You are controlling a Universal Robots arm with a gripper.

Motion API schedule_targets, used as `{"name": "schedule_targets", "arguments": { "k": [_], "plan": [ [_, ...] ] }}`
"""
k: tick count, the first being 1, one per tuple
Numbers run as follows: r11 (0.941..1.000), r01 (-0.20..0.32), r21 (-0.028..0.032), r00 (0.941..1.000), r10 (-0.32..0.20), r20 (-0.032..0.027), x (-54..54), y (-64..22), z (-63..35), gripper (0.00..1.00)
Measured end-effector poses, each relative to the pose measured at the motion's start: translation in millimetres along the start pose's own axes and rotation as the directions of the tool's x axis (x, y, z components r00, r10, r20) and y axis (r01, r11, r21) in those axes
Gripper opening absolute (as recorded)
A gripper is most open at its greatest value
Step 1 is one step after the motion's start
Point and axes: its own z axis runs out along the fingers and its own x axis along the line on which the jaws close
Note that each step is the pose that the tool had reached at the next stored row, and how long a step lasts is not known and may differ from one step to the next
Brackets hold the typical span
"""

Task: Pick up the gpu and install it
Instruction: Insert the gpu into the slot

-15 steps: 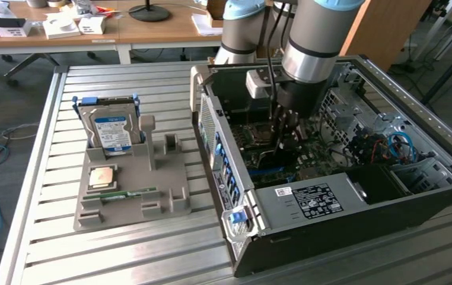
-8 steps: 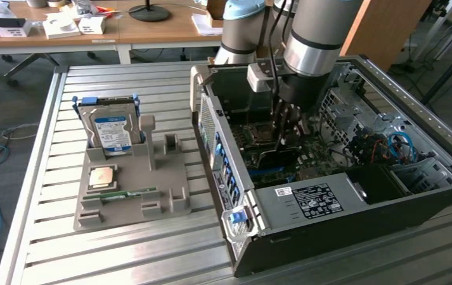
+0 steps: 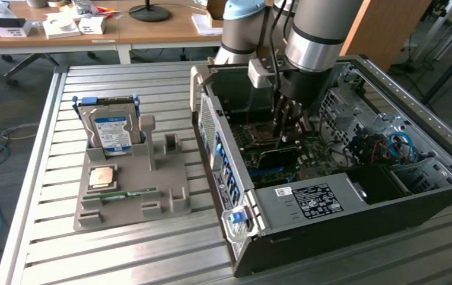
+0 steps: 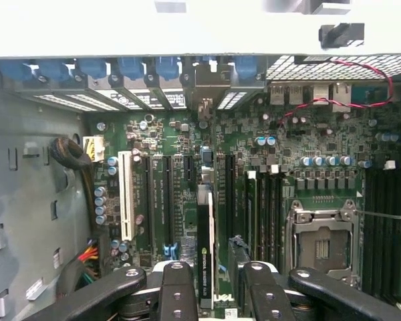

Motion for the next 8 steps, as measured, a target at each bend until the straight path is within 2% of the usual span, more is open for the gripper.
{"name": "schedule_targets", "arguments": {
  "k": [8],
  "plan": [
    [1.0, 0.0, 0.0001, 1.0, 0.0, 0.0003, -0.1, 0.0, -2.9, 0.34]
  ]
}}
